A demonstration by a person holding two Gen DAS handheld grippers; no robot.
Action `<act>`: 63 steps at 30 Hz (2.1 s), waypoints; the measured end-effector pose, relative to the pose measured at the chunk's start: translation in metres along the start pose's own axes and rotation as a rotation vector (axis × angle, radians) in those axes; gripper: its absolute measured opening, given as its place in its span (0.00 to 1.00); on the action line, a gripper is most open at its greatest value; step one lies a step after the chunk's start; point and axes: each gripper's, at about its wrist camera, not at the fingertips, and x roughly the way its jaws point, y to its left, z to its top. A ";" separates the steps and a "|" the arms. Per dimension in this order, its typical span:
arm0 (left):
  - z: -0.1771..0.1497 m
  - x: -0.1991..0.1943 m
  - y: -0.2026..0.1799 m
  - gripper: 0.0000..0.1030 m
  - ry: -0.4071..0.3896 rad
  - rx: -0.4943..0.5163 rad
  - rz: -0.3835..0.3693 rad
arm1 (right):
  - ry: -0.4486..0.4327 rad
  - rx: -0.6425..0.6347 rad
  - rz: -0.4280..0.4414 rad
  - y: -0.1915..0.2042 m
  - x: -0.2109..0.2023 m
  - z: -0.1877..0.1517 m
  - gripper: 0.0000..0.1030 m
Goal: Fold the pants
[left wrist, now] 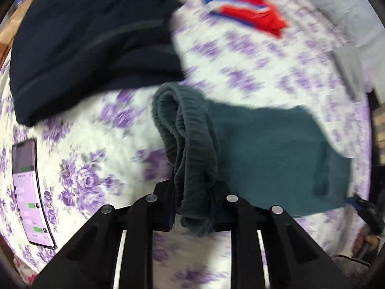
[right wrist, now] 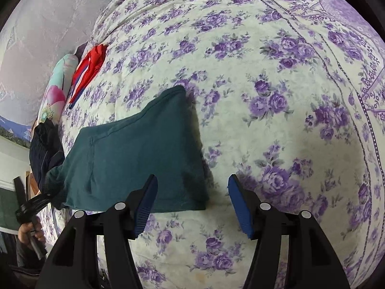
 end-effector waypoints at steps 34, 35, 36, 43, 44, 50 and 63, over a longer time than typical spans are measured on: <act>-0.013 0.055 -0.093 0.72 0.100 0.054 -0.158 | 0.205 -0.322 0.317 0.184 0.063 -0.003 0.67; -0.016 0.058 -0.091 0.72 0.109 0.049 -0.164 | 0.217 -0.340 0.299 0.192 0.070 -0.004 0.67; -0.019 0.063 -0.090 0.72 0.123 0.048 -0.165 | 0.222 -0.354 0.276 0.198 0.076 -0.005 0.67; -0.030 0.071 -0.091 0.72 0.121 0.093 -0.134 | 0.240 -0.464 0.181 0.226 0.100 -0.009 0.52; -0.030 0.072 -0.093 0.72 0.120 0.102 -0.124 | 0.252 -0.475 0.153 0.228 0.105 -0.010 0.40; -0.026 0.066 -0.089 0.72 0.118 0.094 -0.123 | 0.199 -0.585 0.161 0.245 0.096 -0.016 0.22; -0.005 0.034 -0.109 0.79 0.023 0.125 -0.154 | -0.039 -0.431 0.202 0.118 -0.026 0.024 0.22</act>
